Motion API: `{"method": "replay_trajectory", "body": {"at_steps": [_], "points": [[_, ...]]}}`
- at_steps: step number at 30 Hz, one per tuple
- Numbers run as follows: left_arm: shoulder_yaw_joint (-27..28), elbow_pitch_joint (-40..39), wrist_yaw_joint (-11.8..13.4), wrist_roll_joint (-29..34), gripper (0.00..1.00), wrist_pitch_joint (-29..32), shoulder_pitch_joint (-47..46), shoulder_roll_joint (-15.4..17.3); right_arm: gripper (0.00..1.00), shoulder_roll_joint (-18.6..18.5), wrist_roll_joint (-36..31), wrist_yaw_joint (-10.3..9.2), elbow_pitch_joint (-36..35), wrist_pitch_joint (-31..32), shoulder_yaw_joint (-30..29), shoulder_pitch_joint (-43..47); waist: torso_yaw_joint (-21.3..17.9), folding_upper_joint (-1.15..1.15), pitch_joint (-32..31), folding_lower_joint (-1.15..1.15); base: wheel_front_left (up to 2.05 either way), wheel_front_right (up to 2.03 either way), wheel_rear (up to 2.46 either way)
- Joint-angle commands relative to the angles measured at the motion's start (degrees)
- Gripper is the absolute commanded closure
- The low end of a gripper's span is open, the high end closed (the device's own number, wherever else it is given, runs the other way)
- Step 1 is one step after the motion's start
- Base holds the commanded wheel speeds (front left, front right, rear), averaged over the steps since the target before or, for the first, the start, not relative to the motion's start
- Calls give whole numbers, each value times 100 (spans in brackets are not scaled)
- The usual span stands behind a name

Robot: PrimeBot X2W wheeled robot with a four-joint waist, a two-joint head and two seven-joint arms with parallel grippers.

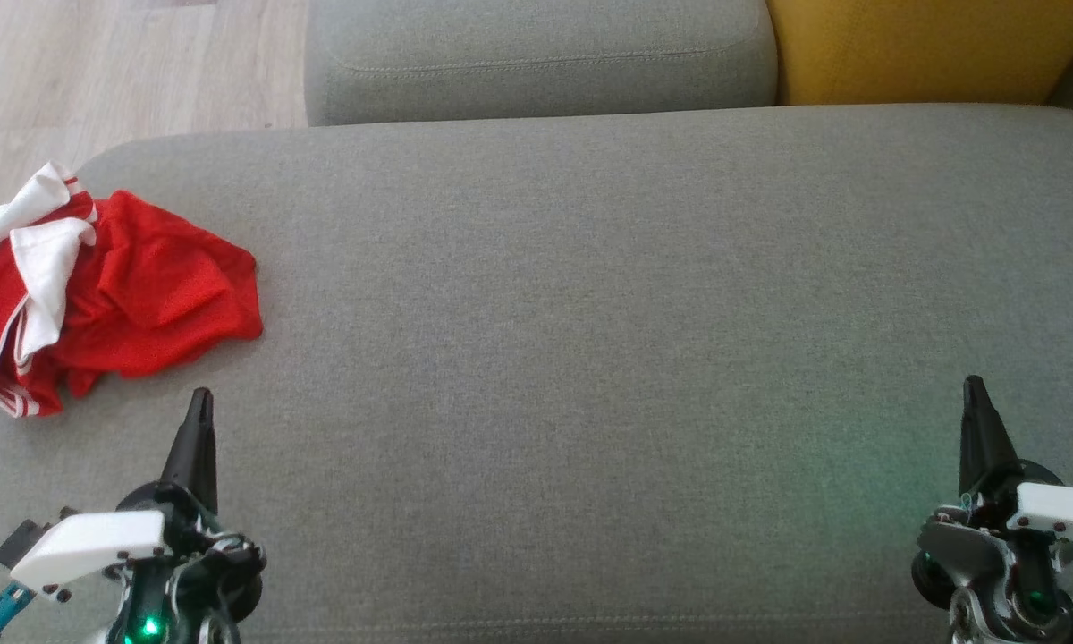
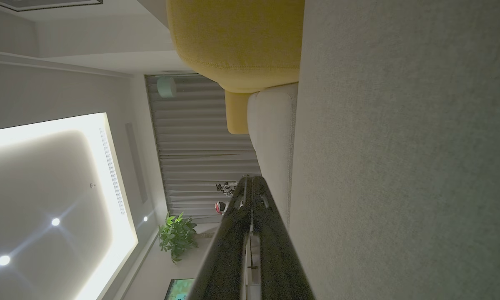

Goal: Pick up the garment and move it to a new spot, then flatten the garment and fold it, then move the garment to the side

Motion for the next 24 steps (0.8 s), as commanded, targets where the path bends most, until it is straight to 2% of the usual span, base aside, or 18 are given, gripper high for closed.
{"method": "replay_trajectory", "body": {"at_steps": [1, 12, 13, 14, 16, 24], "points": [[199, -168, -42, 68, 100, 4, -309, 50, 100, -30, -18, -4, -178, 35, 118, -300, 0, 0, 0, 0, 0, 0, 0], [199, -168, -42, 68, 100, 4, -309, 50, 100, -30, -18, -4, -178, 35, 119, -300, 0, 0, 0, 0, 0, 0, 0], [199, -168, -42, 68, 0, 3, -309, 50, 0, -30, -18, -4, -178, 35, 119, -300, 0, 0, 0, 0, 0, 0, 0], [-3, 17, 3, -2, 0, -1, 2, -4, 0, 2, -1, 0, 15, -2, 3, 2, 0, 0, 0, 0, 0, 0, 0], [-16, 172, 5, -2, 0, -2, 79, -20, 0, 16, -2, 0, 167, -3, 11, 73, 0, 0, 0, 0, 0, 0, 0], [-69, 74, 2, 24, 0, -98, 47, -15, 0, 10, -68, 0, 46, -105, 100, 64, 2, 0, -1, 0, 0, 0, 0]]}}
